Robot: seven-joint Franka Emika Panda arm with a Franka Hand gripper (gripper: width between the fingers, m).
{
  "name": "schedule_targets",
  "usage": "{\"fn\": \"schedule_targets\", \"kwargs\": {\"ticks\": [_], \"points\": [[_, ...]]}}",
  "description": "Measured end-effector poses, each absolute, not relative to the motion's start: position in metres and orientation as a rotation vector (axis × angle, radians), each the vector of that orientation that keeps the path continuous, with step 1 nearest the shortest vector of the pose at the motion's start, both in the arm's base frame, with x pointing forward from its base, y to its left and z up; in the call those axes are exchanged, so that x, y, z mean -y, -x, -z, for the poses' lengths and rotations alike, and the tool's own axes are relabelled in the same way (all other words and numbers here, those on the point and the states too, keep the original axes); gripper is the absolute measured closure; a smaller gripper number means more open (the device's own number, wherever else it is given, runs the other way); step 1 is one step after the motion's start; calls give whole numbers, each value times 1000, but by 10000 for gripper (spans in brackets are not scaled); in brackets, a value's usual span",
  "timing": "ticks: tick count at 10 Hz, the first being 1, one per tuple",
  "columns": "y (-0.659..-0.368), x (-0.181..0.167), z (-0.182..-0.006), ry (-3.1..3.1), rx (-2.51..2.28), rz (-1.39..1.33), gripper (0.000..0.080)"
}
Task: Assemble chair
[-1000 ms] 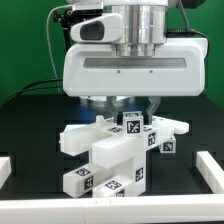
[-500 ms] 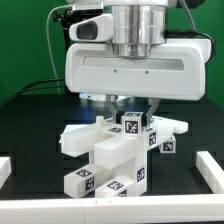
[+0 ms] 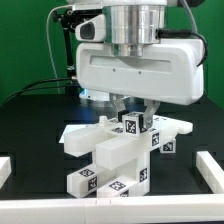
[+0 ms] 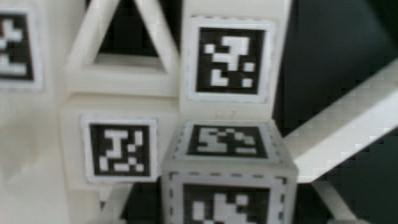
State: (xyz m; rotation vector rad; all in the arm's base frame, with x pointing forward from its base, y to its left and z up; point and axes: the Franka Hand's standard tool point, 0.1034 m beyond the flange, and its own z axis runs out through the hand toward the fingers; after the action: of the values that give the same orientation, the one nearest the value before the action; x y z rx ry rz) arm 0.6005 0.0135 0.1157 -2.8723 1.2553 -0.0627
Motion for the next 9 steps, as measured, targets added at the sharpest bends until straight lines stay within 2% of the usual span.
{"fn": "schedule_targets", "kwargs": {"ticks": [5,8,9], "points": [[-601,-18,-116,2606,-1679,38,512],[-601,-19,-116,2582,-1712,36,512],[-601,-19,-116,2582,-1711,36,332]]}}
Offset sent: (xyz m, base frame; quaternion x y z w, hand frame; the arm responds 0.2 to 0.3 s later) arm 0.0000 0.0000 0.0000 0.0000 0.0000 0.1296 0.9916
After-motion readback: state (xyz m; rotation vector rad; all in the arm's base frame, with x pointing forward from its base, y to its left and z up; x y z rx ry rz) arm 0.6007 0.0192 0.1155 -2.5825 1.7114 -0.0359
